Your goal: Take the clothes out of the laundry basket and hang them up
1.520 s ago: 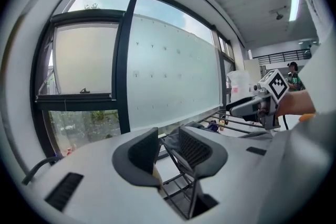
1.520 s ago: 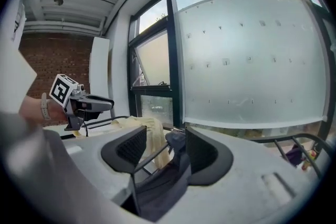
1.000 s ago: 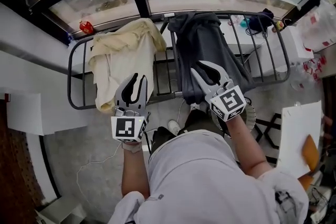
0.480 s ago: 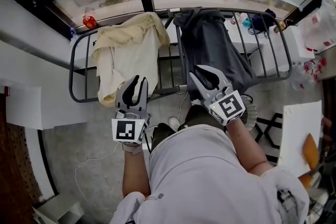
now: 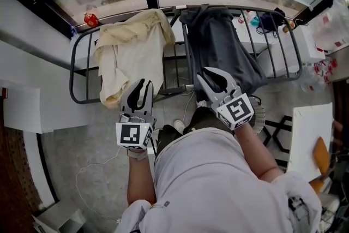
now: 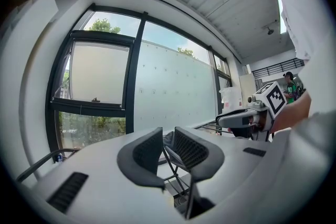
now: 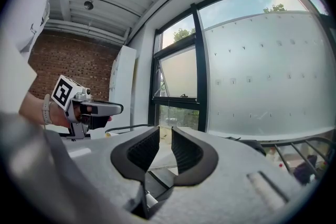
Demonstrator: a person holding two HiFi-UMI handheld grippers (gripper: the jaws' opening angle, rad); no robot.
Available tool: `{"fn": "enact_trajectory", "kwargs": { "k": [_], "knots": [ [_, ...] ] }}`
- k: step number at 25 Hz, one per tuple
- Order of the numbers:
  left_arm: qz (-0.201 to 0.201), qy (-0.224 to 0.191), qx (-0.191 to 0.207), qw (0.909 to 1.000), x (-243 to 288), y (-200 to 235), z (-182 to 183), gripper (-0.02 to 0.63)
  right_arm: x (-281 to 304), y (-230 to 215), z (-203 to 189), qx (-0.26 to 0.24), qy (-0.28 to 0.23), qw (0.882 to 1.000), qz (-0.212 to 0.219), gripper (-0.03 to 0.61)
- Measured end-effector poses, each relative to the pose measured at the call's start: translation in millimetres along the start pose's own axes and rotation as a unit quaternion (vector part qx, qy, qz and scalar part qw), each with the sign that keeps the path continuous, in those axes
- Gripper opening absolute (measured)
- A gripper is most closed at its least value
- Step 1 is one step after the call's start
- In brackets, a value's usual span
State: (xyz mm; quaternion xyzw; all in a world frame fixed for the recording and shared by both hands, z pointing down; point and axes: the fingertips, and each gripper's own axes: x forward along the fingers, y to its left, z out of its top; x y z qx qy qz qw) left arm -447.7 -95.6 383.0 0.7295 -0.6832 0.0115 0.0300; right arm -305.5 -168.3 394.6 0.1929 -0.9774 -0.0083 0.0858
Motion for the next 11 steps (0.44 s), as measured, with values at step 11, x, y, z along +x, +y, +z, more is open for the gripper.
{"fn": "enact_trajectory", "kwargs": {
  "k": [11],
  "knots": [
    [0.001, 0.007, -0.006, 1.0000, -7, 3, -13, 0.069, 1, 9, -4, -0.022, 0.013, 1.000, 0.010, 0.077]
  ]
}}
